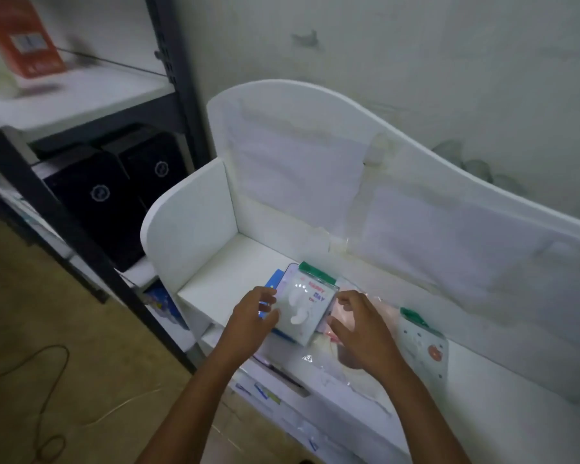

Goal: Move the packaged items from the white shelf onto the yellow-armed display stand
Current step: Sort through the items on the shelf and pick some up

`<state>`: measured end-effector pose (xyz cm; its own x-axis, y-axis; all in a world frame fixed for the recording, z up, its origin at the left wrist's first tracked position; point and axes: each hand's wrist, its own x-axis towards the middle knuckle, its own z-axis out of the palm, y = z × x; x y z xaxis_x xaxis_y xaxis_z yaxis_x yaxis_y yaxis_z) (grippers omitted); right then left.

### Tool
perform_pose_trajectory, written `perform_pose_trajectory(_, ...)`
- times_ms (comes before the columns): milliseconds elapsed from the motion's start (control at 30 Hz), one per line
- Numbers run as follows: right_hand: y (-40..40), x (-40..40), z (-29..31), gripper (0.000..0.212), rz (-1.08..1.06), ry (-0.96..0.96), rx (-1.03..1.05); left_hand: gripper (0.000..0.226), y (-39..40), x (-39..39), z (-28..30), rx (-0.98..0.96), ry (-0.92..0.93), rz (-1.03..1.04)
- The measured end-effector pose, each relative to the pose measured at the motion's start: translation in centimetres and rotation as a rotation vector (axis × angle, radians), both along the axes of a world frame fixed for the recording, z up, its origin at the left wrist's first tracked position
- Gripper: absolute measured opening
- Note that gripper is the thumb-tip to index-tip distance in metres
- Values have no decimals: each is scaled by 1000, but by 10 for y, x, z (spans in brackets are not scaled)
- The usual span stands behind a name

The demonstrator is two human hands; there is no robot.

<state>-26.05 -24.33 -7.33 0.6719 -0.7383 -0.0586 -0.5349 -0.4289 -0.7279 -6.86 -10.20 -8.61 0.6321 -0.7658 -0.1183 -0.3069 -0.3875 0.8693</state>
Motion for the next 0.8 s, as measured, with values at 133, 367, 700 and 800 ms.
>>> perform_pose_trajectory(133, -15, 7, -3, 37, 0, -11, -30, 32, -23, 10, -3, 63, -15, -35)
perform_pose_trajectory(367, -18, 13, -2, 36, -112, 15, -68, 61, -51, 17, -18, 331, -253, -148)
perform_pose_trajectory(700, 13, 28, -9, 38, -299, 62, -98, 86, -52, 37, -29, 316, -104, -190)
perform_pose_trajectory(800, 26, 29, -11, 38, -349, 46, -89, 80, -50, 49, -25, 285, 40, -192)
